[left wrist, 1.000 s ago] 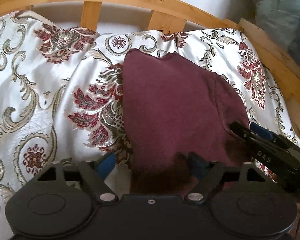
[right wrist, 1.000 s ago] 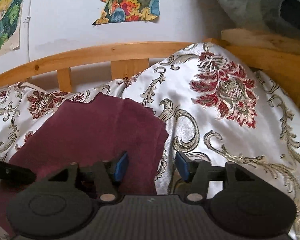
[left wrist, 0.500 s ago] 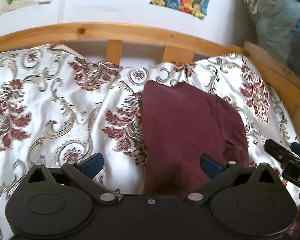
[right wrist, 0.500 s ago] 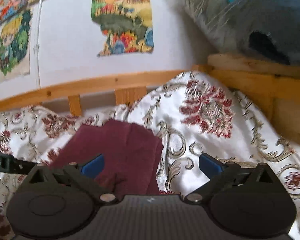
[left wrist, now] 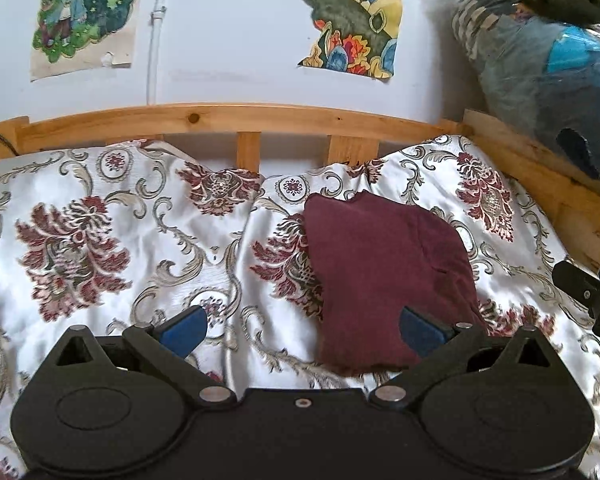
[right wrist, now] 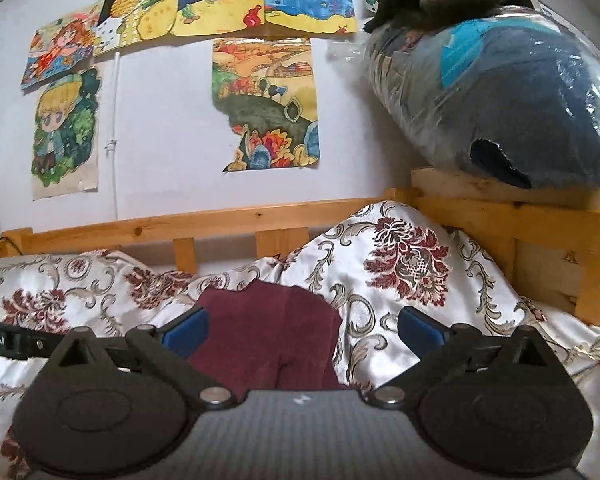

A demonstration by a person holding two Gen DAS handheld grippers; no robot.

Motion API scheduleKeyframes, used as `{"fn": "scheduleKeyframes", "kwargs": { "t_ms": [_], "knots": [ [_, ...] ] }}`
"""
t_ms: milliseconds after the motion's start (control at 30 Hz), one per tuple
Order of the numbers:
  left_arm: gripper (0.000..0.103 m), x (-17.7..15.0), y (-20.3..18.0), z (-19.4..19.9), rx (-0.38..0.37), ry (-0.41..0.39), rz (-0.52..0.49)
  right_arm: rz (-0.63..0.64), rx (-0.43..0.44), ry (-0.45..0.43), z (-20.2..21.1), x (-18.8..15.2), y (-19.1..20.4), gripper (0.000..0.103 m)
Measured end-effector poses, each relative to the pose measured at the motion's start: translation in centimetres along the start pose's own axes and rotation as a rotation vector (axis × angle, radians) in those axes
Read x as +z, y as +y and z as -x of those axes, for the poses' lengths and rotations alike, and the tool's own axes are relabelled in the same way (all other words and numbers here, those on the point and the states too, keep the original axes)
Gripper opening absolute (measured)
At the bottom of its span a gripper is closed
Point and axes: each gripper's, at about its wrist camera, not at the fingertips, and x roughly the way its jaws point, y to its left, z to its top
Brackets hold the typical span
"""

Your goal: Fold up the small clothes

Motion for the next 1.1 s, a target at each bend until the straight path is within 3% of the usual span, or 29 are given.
{"fn": "scheduleKeyframes", "kwargs": {
  "t_ms": [367, 1100],
  "knots": [
    [0.102, -3.8, 1.6, 2.6, 0.012, 0.008, 0.016, -0.054, -0.033, 0.079, 6.1, -2.0, 1.8, 0.103],
    [0.102, -6.0, 0.8, 1.9, 0.024, 0.051, -0.029, -0.069, -0.051, 0.118, 5.9, -2.7, 2.0, 0.103]
  ]
}}
